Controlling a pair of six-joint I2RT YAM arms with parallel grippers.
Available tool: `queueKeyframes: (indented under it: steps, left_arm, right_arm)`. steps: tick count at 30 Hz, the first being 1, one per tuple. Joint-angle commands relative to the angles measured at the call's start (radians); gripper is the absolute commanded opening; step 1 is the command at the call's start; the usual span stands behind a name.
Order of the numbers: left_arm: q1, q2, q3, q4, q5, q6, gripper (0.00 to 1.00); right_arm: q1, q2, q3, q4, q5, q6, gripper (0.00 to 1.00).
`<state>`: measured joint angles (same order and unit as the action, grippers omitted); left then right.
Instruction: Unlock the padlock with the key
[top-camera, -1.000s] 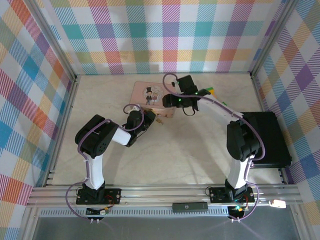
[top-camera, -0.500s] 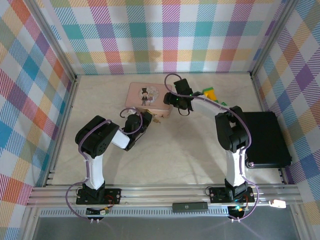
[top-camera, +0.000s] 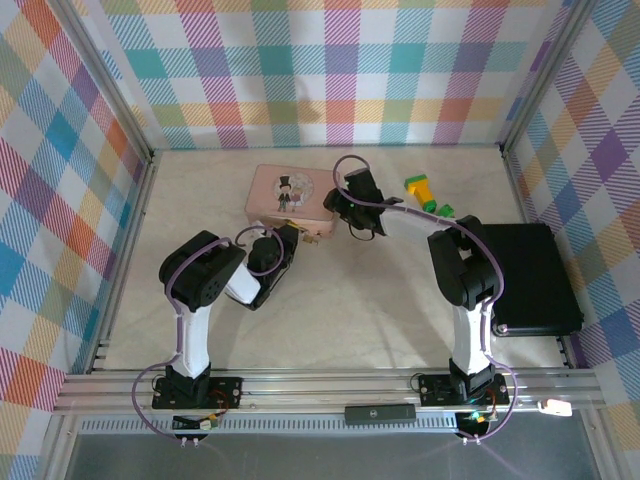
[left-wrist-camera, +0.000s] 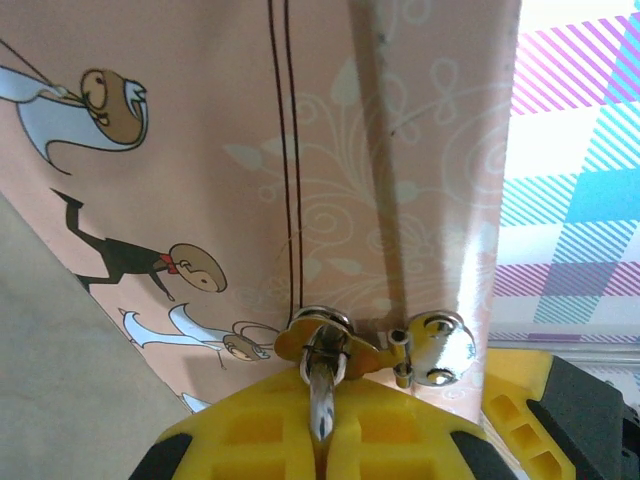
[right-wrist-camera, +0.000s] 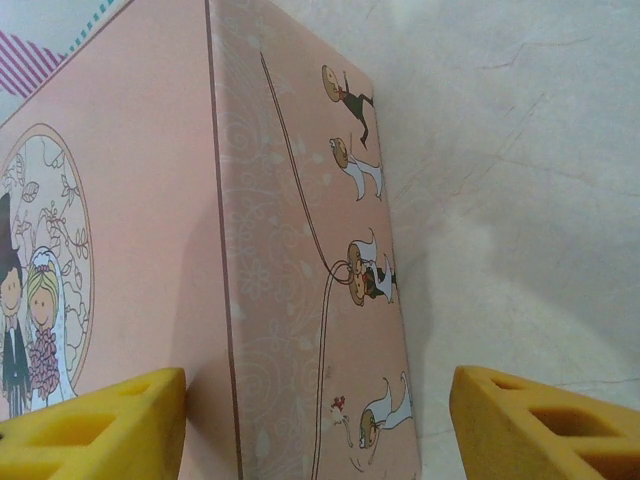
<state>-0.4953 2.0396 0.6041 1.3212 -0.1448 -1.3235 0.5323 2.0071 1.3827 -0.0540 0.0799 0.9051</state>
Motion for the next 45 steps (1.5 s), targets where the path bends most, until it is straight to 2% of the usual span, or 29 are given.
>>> queueKeyframes:
  steps: [1, 8, 15, 19, 24, 27, 29, 32, 35, 38, 41, 45]
  left_arm:
    - [0.072, -0.014, -0.062, -0.054, -0.105, -0.036, 0.00]
    - [0.100, -0.005, -0.037, -0.062, -0.022, 0.057, 0.00]
    - [0.101, 0.025, -0.028, -0.055, -0.003, 0.095, 0.24]
    - [0.102, 0.034, -0.036, -0.055, 0.001, 0.095, 0.33]
    - [0.104, 0.055, -0.058, -0.022, 0.006, 0.101, 0.25]
    - [0.118, 0.063, -0.073, -0.005, 0.017, 0.109, 0.12]
    - [0.127, 0.060, -0.088, 0.006, 0.025, 0.111, 0.13]
    - [0.130, 0.037, -0.105, -0.002, 0.034, 0.136, 0.29]
    - [0.132, 0.034, -0.114, -0.005, 0.036, 0.141, 0.35]
    - [0.133, 0.050, -0.110, 0.002, 0.045, 0.140, 0.33]
    - [0.134, 0.062, -0.114, 0.007, 0.048, 0.141, 0.25]
    - [0.139, 0.059, -0.138, 0.013, 0.045, 0.147, 0.21]
  right_arm:
    - [-0.011, 0.011, -0.031, -0.166, 0.084, -0.005, 0.67]
    - [-0.011, 0.024, 0.016, -0.185, 0.084, -0.033, 0.64]
    - [-0.007, 0.042, 0.063, -0.181, 0.057, -0.074, 0.64]
    - [-0.001, 0.060, 0.104, -0.199, 0.039, -0.096, 0.64]
    - [0.000, 0.063, 0.103, -0.196, 0.036, -0.096, 0.64]
    - [0.000, 0.067, 0.098, -0.186, 0.025, -0.089, 0.64]
    - [0.001, 0.068, 0.097, -0.184, 0.023, -0.088, 0.63]
    - [0.000, 0.068, 0.096, -0.184, 0.026, -0.088, 0.63]
    - [0.000, 0.068, 0.100, -0.184, 0.026, -0.088, 0.63]
    - [0.000, 0.068, 0.099, -0.184, 0.025, -0.087, 0.63]
    - [0.000, 0.068, 0.098, -0.184, 0.022, -0.086, 0.63]
    - [0.000, 0.071, 0.101, -0.183, 0.022, -0.083, 0.62]
